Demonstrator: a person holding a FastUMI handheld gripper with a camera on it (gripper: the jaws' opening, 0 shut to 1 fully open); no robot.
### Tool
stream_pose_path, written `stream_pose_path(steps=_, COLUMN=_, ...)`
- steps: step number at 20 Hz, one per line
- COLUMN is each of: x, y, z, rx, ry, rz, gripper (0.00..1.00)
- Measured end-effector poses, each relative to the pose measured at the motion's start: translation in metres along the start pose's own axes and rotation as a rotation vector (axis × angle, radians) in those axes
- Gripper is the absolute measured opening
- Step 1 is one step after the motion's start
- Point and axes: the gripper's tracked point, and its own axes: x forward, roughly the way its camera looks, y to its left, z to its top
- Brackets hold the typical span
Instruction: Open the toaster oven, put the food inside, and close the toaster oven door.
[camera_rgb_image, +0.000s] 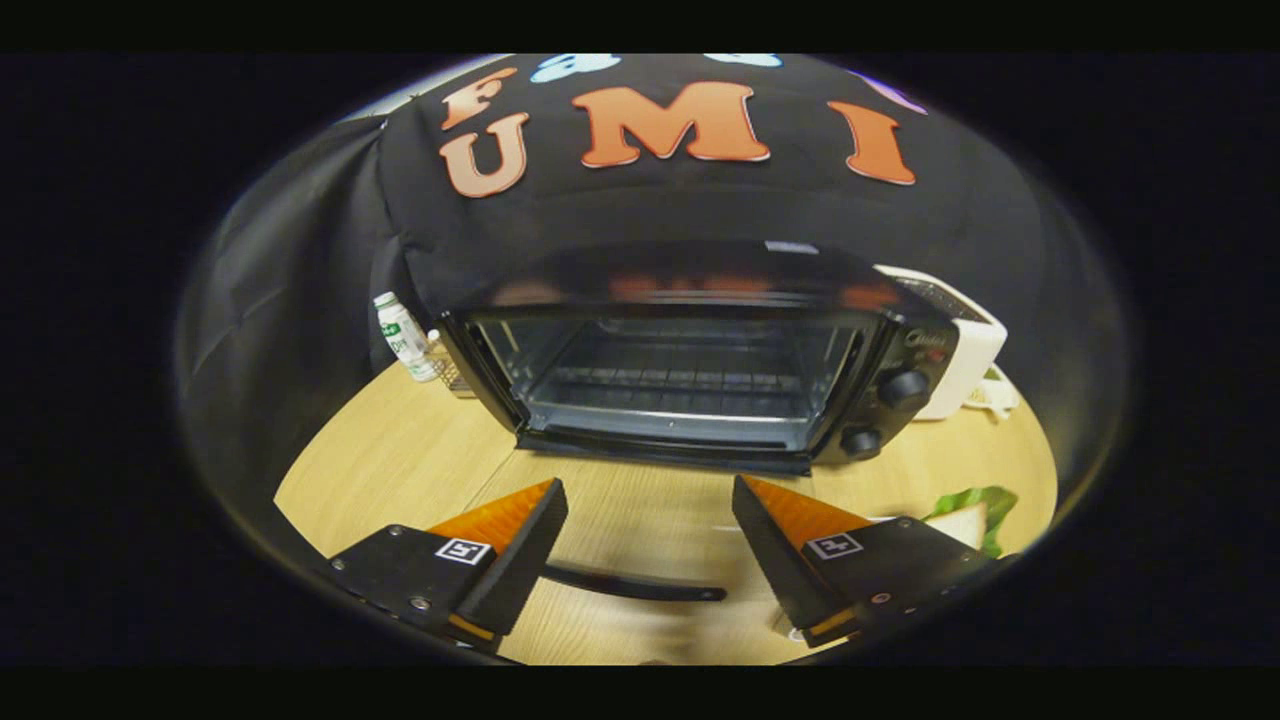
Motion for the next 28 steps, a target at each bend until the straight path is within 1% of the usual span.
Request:
stream_pose_path(steps=3, x=-0.022, y=-0.013, z=0.025, rx=0.019, ry=-0.057, rz=-0.003, gripper=0.99)
stream_pose_path(steps=6, x=-0.046, y=-0.041, z=0.041, rx=0.034, ry=-0.094, rz=-0.022, gripper=0.98)
stream_pose_path(steps=10, x=-0.078, y=-0.099, z=0.051, rx=0.028, ry=-0.123, rz=-0.099, gripper=0.98)
stream_pose_path(steps=12, x=-0.087, y=-0.127, z=0.043, rx=0.028, ry=-0.104, rz=-0.136, gripper=0.98)
stream_pose_path(steps=16, x=-0.097, y=-0.176, z=0.016, rx=0.03, ry=-0.042, rz=-0.177, gripper=0.98)
stream_pose_path(steps=19, x=-0.096, y=-0.194, z=-0.016, rx=0.047, ry=0.034, rz=-0.159, gripper=0.99)
stream_pose_path(steps=23, x=-0.081, y=-0.209, z=-0.052, rx=0.128, ry=0.119, rz=-0.124, gripper=0.99)
stream_pose_path(steps=28, x=-0.053, y=-0.204, z=-0.094, rx=0.207, ry=0.24, rz=-0.054, gripper=0.99)
